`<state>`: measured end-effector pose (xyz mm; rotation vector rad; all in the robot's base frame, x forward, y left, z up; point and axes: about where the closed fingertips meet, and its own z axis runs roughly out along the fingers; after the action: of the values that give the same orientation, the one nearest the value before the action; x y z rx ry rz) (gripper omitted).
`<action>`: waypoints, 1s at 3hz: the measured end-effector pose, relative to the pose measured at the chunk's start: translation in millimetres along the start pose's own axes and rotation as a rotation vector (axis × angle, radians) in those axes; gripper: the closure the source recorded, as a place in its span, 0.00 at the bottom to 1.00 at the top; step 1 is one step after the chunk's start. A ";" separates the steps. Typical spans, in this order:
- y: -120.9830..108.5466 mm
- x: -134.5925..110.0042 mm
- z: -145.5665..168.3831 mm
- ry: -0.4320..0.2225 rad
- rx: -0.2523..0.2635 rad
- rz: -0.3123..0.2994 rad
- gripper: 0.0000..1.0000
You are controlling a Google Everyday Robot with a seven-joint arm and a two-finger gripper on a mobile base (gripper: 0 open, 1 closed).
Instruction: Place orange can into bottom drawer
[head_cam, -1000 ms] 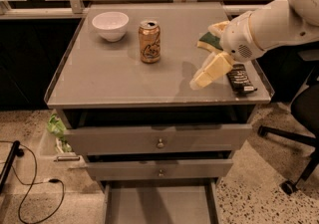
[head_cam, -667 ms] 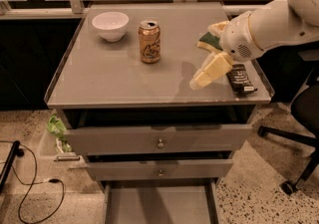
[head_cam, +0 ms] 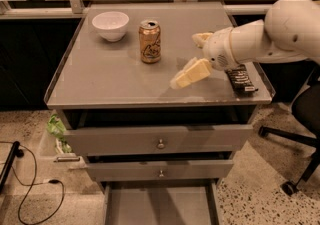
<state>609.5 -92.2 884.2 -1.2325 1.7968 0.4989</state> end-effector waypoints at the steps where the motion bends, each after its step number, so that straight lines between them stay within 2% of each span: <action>1: -19.4 -10.7 31.1 -0.115 0.005 0.034 0.00; 2: -36.7 -26.2 48.6 -0.182 0.019 0.029 0.00; 3: -51.2 -33.5 63.7 -0.195 0.034 0.013 0.00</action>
Offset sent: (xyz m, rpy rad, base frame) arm 0.0873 0.0435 0.0101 0.2398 -0.1192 -0.0145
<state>687.0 -49.9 885.3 -1.1093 1.6429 0.5735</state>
